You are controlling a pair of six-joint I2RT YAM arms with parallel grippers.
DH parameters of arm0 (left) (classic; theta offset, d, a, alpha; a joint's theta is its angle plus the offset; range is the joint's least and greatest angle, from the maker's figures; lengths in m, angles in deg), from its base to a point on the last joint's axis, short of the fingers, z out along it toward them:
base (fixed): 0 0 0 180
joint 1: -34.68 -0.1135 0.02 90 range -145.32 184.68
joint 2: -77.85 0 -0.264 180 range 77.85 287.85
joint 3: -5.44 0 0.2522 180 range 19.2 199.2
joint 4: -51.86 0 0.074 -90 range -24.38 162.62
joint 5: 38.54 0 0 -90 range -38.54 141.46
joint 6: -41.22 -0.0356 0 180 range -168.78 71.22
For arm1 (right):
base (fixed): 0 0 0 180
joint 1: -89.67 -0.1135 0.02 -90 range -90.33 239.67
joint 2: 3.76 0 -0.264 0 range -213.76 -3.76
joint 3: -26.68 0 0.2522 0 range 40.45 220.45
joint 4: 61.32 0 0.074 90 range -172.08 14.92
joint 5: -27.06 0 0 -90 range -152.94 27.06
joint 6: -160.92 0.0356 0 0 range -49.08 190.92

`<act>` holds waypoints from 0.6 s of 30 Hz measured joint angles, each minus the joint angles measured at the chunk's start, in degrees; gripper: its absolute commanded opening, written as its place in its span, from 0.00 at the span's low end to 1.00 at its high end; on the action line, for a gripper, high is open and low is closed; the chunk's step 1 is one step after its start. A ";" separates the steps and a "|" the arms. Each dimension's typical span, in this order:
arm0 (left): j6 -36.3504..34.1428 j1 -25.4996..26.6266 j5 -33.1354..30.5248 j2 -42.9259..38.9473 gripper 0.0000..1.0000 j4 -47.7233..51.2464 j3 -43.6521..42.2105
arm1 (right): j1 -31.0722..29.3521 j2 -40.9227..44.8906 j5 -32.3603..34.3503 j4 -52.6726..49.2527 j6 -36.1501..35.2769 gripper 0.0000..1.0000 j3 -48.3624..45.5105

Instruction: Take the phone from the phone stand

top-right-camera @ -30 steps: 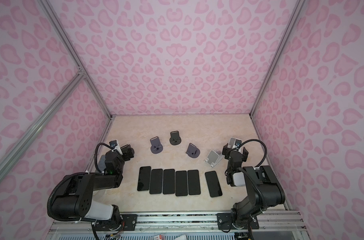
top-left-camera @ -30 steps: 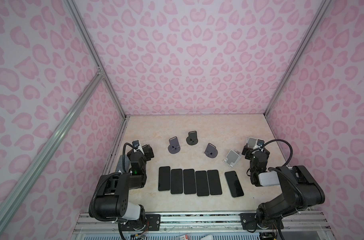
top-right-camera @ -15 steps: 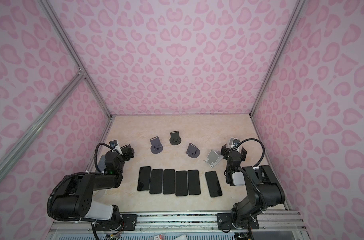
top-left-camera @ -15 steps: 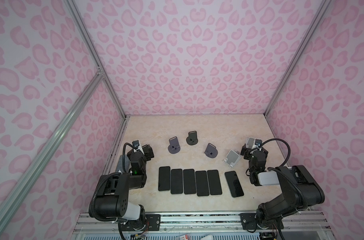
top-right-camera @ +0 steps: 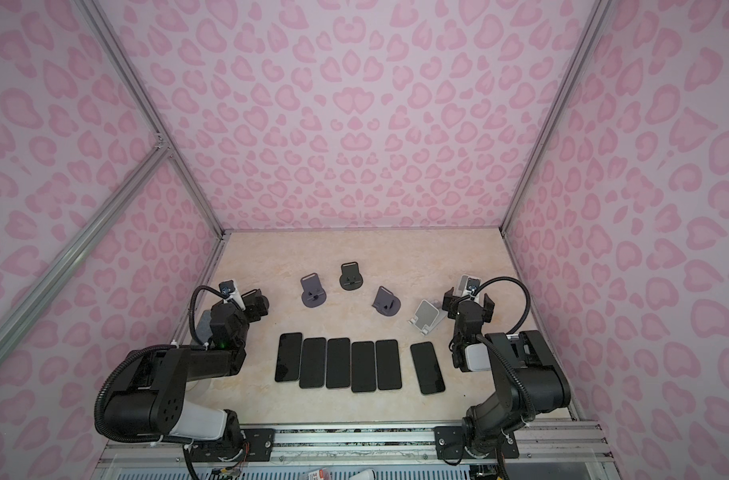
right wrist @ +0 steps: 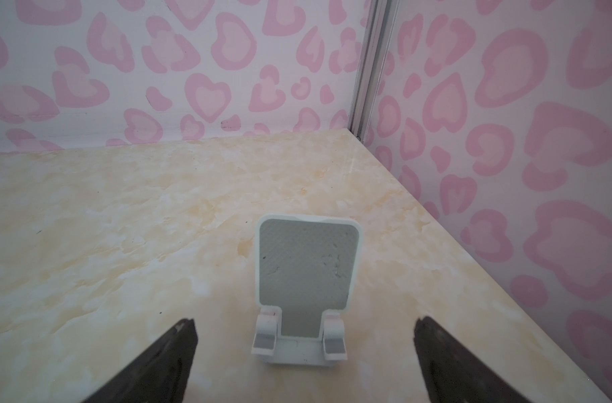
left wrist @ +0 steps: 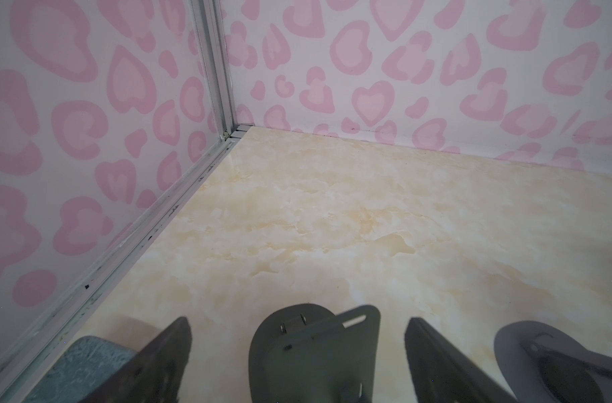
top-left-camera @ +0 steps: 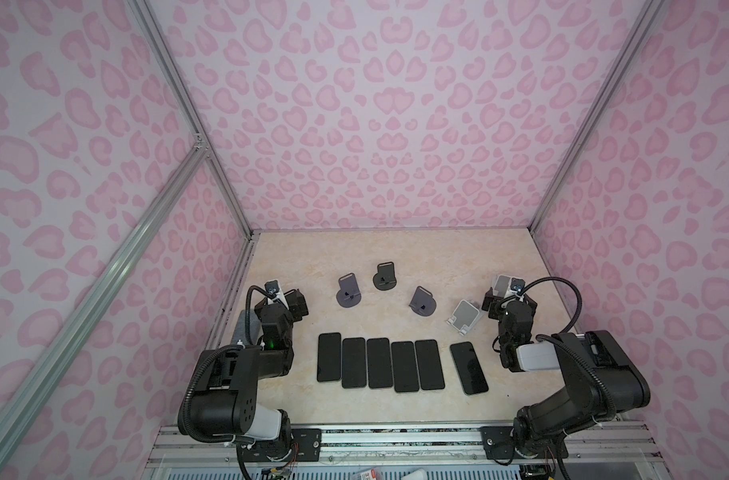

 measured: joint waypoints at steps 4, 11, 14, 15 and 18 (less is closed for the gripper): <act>0.00 0.00 0.00 0.00 0.98 0.00 0.00 | 0.00 -0.04 0.00 -0.11 0.00 1.00 0.04; 0.00 0.00 0.00 0.00 0.98 0.00 0.00 | -0.28 -0.04 0.22 0.02 -0.44 1.00 0.04; 0.00 0.00 0.00 0.00 0.98 0.00 0.00 | -0.52 -0.04 0.37 0.04 -0.46 1.00 0.04; 0.00 0.00 0.00 0.00 0.98 0.00 0.00 | -0.59 -0.07 0.37 0.02 -0.46 1.00 0.04; 0.00 0.00 0.00 0.00 0.98 -0.02 0.00 | -0.02 -0.11 -0.22 -0.76 -0.44 1.00 0.70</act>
